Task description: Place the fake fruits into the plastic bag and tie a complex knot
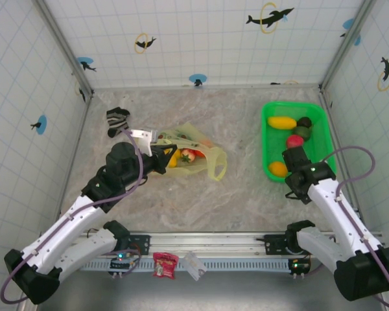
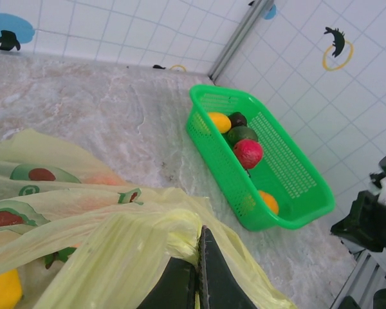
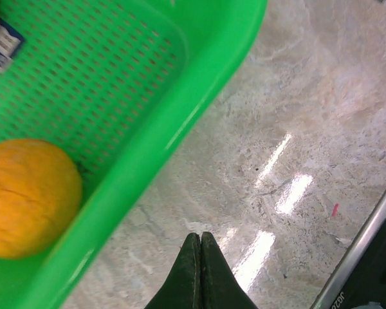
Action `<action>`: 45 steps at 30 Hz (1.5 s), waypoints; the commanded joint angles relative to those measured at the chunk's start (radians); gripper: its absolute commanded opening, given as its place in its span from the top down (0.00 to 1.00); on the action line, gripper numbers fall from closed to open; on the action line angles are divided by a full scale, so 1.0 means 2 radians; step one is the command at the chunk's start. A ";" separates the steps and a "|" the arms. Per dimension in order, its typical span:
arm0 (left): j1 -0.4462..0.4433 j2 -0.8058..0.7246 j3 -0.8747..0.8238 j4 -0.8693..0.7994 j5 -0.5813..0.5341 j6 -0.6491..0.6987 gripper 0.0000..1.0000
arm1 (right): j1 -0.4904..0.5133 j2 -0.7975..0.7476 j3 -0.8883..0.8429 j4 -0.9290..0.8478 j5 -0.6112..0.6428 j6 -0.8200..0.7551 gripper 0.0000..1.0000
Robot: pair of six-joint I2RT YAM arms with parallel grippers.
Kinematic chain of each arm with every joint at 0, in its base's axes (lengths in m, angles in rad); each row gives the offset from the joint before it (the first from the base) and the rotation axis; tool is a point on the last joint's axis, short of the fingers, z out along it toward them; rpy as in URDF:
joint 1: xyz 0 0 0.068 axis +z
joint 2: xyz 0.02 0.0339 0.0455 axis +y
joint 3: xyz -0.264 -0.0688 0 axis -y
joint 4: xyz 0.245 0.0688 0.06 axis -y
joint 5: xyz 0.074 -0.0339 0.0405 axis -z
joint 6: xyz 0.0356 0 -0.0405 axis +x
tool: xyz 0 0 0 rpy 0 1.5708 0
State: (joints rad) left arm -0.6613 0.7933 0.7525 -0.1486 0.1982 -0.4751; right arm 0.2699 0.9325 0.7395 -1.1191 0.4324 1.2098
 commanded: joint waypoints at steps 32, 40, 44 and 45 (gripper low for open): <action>-0.003 0.012 0.053 -0.052 -0.023 0.003 1.00 | -0.081 0.305 0.095 0.470 -0.161 -0.269 0.71; -0.003 0.015 0.058 -0.064 -0.029 0.017 1.00 | 0.020 0.155 0.014 0.551 -0.263 -0.472 0.56; -0.003 0.016 0.059 -0.065 -0.031 0.022 1.00 | 0.110 0.073 -0.034 0.590 -0.395 -0.752 0.59; -0.003 0.016 0.060 -0.065 -0.031 0.023 1.00 | 0.127 0.059 -0.038 0.574 -0.419 -0.821 0.60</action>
State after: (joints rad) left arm -0.6613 0.8238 0.8360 -0.2615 0.1482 -0.4637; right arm 0.4408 1.1255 0.7151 0.0010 -0.1902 0.0666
